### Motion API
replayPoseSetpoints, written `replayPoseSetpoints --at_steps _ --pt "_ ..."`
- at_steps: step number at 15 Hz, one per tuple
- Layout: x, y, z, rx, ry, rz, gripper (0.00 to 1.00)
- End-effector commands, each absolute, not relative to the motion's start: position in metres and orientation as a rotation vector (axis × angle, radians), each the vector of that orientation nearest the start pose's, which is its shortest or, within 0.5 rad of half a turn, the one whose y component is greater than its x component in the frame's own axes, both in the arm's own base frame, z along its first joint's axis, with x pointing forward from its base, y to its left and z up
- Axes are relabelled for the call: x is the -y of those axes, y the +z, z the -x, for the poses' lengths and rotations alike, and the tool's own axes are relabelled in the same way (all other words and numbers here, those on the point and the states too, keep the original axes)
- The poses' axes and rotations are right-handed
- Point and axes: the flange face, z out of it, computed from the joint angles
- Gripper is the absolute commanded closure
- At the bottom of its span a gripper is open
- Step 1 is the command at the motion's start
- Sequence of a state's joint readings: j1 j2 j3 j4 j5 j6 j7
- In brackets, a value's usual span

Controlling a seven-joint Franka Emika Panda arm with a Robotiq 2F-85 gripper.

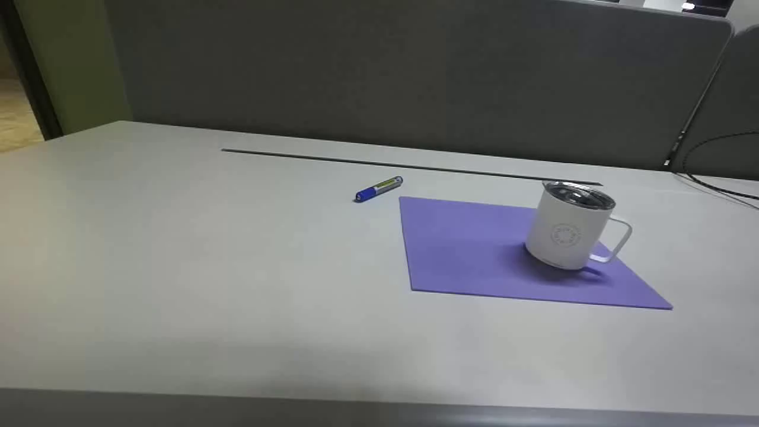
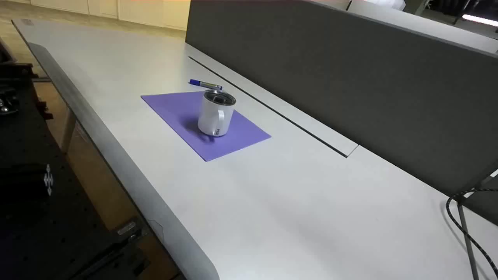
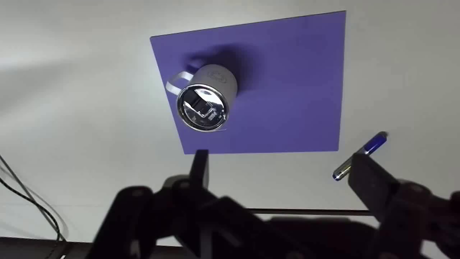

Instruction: Close the mouth of the thermocup

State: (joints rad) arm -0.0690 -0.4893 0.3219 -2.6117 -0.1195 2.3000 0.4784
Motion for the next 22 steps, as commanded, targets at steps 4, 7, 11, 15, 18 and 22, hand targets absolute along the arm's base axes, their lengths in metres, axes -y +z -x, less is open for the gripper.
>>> replayPoseSetpoints --at_steps 4,7,11,15,18,22 --pt "-0.097 0.421 -0.391 -0.29 -0.371 3.286 0.0" --pt "-0.097 0.421 -0.391 -0.29 -0.371 3.286 0.0" --pt "-0.093 0.422 -0.39 -0.195 -0.379 3.274 0.0" --pt "-0.065 0.424 -0.388 0.232 -0.349 3.216 0.0" --pt "-0.033 0.408 -0.393 0.518 -0.313 3.18 0.0" --pt "0.003 0.38 -0.396 0.874 -0.228 3.089 0.0"
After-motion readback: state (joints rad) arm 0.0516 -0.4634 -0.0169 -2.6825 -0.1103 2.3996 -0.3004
